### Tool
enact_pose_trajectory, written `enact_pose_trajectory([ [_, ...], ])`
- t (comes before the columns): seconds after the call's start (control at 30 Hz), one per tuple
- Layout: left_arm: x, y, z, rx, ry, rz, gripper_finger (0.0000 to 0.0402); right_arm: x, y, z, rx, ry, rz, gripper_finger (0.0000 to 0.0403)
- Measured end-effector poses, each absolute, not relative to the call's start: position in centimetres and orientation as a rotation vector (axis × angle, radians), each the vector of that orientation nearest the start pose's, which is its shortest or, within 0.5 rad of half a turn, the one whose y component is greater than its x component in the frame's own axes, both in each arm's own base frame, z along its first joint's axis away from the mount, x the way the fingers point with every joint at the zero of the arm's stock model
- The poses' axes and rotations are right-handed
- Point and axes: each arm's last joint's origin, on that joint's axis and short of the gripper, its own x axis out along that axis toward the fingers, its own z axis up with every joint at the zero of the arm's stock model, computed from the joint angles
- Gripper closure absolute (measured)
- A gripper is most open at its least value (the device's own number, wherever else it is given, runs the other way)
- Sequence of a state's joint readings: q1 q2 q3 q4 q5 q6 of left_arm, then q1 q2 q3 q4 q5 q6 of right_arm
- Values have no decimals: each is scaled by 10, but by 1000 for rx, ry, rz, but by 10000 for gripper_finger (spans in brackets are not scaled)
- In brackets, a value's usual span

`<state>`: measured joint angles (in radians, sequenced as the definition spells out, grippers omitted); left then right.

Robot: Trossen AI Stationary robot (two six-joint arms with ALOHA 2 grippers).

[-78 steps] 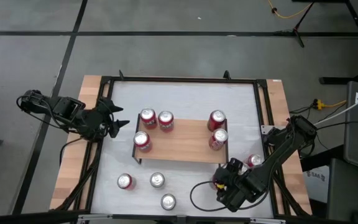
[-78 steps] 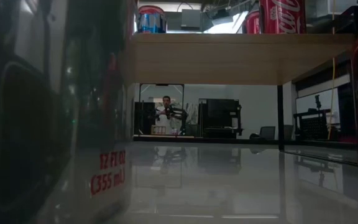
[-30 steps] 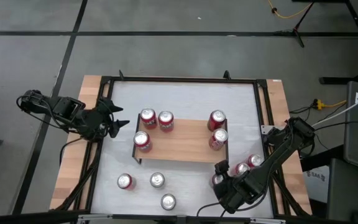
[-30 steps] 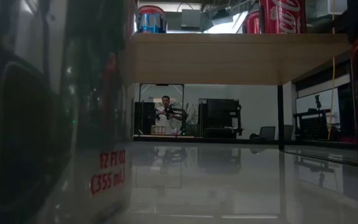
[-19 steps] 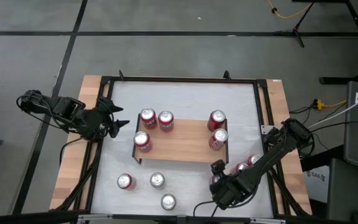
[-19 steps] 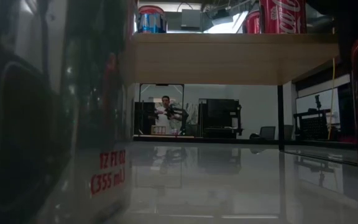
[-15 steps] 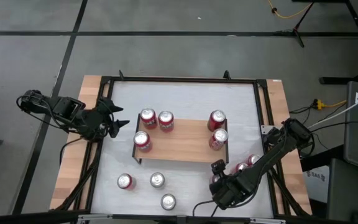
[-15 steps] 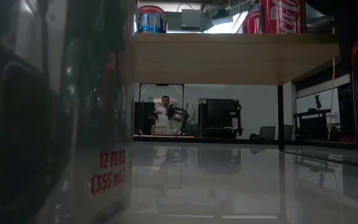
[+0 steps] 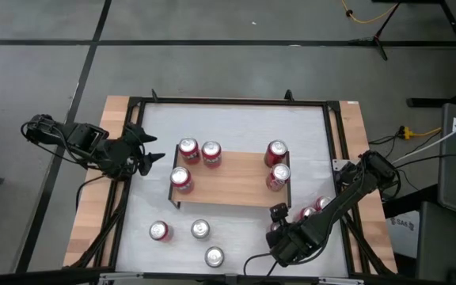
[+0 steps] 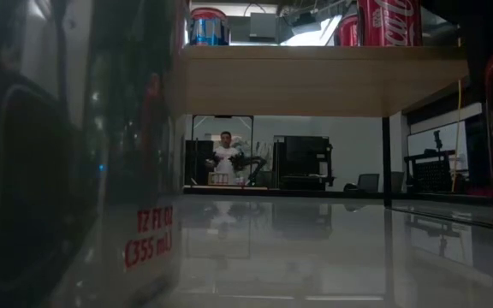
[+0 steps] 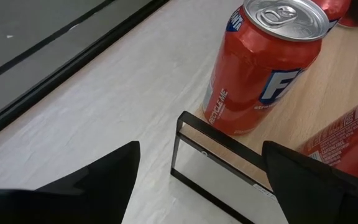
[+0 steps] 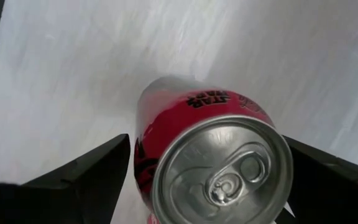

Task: Place canned beverage on shelf
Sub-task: Put the red black soda can on the shelf

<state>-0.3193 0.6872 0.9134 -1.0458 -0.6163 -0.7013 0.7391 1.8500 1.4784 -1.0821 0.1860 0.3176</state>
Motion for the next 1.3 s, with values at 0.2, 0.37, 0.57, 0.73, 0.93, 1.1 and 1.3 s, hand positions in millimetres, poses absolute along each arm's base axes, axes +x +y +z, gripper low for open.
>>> enact_pose_trajectory([
  [0.2, 104, -17, 318, -295, 592, 514, 74, 266, 236, 229, -345, 1342, 211, 80],
  [0.37, 104, -17, 318, -295, 592, 515, 74, 266, 236, 229, -284, 1347, 177, 114],
  [0.57, 104, -17, 318, -296, 592, 514, 74, 267, 237, 229, -187, 1345, 118, 103],
  [0.73, 104, -17, 318, -292, 592, 513, 74, 271, 242, 241, -83, 1339, 124, 105],
  [0.93, 104, -17, 318, -290, 593, 512, 74, 276, 248, 270, -28, 1293, 164, 104],
  [1.1, 104, -17, 318, -290, 593, 512, 74, 278, 248, 296, 0, 1270, 184, 105],
  [1.3, 104, -17, 318, -290, 593, 512, 74, 284, 230, 339, 35, 1258, 160, 104],
])
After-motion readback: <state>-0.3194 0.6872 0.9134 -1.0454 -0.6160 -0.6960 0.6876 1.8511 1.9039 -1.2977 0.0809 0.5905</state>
